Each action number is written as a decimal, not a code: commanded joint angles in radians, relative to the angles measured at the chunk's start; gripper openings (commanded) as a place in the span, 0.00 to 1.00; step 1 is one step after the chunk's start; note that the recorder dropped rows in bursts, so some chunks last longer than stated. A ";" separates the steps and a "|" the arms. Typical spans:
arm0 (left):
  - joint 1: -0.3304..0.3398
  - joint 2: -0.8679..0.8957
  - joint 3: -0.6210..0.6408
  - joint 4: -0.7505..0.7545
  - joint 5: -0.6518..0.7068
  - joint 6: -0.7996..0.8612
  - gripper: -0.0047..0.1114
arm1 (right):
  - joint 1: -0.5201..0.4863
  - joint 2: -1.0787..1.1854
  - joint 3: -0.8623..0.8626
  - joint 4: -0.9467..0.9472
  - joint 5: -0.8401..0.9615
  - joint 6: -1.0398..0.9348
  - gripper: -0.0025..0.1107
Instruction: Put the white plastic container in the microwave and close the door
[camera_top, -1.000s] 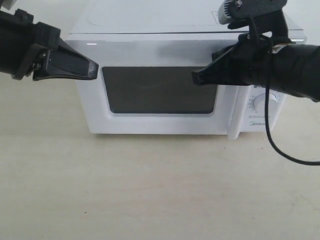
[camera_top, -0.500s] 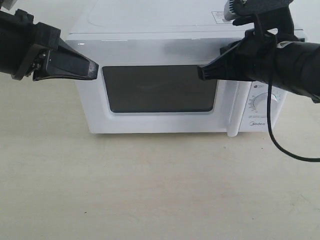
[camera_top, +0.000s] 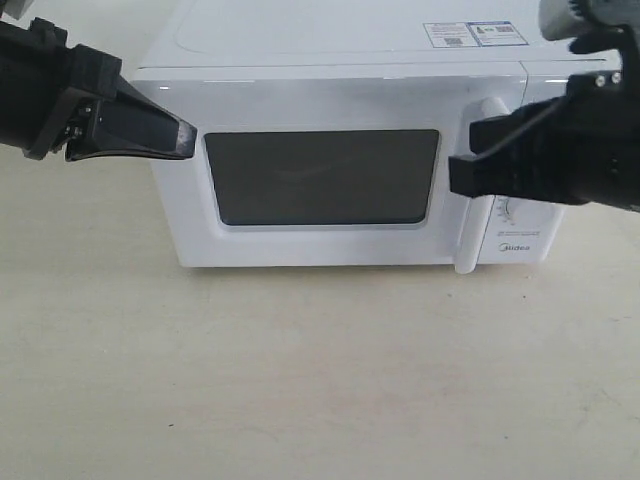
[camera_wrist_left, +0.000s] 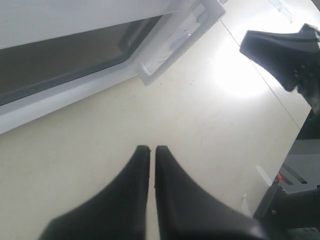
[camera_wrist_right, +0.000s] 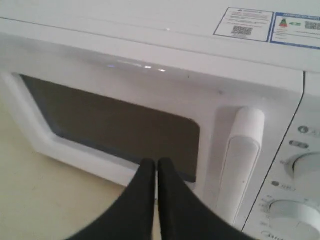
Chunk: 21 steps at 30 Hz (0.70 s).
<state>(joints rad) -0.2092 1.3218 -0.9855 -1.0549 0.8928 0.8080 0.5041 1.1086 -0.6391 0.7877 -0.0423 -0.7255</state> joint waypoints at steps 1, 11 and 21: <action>-0.004 -0.003 -0.005 -0.004 -0.008 0.008 0.08 | -0.006 -0.148 0.062 -0.004 0.144 0.018 0.02; -0.004 -0.003 -0.005 -0.004 -0.008 0.008 0.08 | -0.006 -0.328 0.069 0.015 0.250 0.018 0.02; -0.004 -0.003 -0.005 -0.004 -0.007 0.008 0.08 | -0.006 -0.343 0.069 0.015 0.248 0.018 0.02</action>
<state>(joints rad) -0.2092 1.3218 -0.9855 -1.0533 0.8928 0.8080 0.5025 0.7712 -0.5734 0.8030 0.2032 -0.7060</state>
